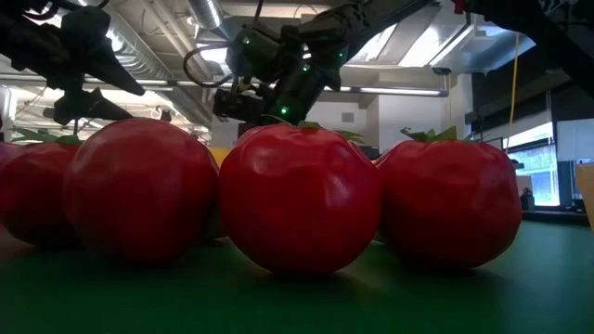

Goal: Sort produce into baskets
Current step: Put the brown mushroom into the transparent bin

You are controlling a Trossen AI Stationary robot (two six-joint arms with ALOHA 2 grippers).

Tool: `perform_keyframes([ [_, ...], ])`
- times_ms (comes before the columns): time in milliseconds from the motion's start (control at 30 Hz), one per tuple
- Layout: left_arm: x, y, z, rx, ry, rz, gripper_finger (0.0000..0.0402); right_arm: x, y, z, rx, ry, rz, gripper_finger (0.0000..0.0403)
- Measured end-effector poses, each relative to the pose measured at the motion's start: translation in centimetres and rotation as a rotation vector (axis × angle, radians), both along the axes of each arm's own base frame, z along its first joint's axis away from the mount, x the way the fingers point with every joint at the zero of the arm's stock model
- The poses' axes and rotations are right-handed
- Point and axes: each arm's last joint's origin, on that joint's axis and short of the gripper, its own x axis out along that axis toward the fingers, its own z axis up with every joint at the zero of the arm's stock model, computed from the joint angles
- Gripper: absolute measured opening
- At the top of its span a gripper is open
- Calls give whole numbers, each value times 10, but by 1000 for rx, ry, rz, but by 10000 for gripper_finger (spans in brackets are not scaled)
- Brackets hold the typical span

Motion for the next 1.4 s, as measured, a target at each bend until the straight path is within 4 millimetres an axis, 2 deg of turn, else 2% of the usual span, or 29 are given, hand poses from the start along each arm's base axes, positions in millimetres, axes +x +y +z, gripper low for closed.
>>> perform_keyframes([
  [300, 0, 0, 0, 0, 1, 0, 279, 7, 0, 1, 21, -79, -27, 253],
  [567, -1, 0, -1, 1, 16, -1, 279, 8, 0, -21, 39, -20, -36, 253],
  [767, -1, 0, -2, -1, 27, 1, 279, 8, 0, -24, 44, -3, -45, 252],
  [1033, -1, 0, -2, -15, 18, 9, 279, -3, 0, -29, 66, 125, -70, 252],
  [1400, -1, 0, -2, -17, 18, 10, 279, 5, -1, -27, 56, 34, -47, 252],
])
